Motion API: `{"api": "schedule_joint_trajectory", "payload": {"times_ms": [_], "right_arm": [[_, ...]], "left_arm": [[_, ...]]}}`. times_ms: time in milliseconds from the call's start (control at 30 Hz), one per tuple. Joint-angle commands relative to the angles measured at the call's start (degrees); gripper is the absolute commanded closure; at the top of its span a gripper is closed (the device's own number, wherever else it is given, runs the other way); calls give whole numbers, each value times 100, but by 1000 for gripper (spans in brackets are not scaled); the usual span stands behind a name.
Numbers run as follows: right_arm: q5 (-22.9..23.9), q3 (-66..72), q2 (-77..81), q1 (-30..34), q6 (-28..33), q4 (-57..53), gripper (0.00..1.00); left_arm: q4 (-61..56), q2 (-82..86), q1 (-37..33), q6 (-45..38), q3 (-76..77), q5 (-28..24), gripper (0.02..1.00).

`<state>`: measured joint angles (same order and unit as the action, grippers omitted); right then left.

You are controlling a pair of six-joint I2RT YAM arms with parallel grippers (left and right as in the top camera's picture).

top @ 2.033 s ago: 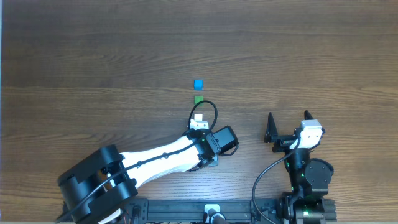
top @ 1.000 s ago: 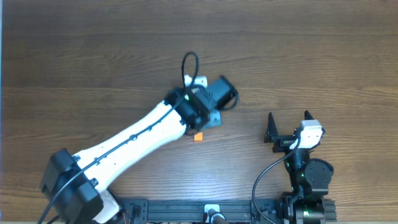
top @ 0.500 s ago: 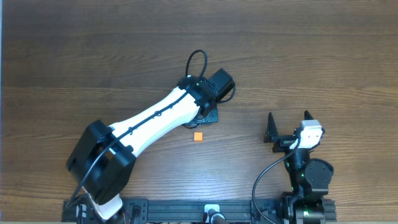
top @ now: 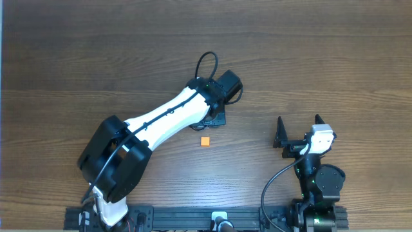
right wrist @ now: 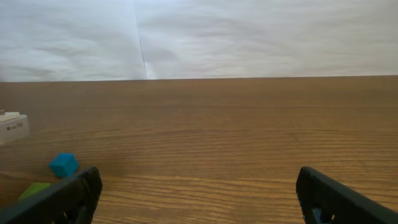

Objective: Stack Cubes

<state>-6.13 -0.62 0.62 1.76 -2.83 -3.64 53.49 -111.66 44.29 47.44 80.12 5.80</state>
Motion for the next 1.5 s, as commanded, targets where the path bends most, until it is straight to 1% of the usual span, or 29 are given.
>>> {"api": "schedule_joint_trajectory", "payload": {"times_ms": [33,833,1500], "right_arm": [[-26,33,-33,-35,-11,-13,7],[-26,33,-33,-35,-11,-13,7],[-26,33,-33,-35,-11,-13,7]], "left_arm": [[-11,-85,-44,-208,24,4,978],[-13,-173,-103,-227,-39,24,972],[-79,-201,-101,-227,-39,-105,967]]}}
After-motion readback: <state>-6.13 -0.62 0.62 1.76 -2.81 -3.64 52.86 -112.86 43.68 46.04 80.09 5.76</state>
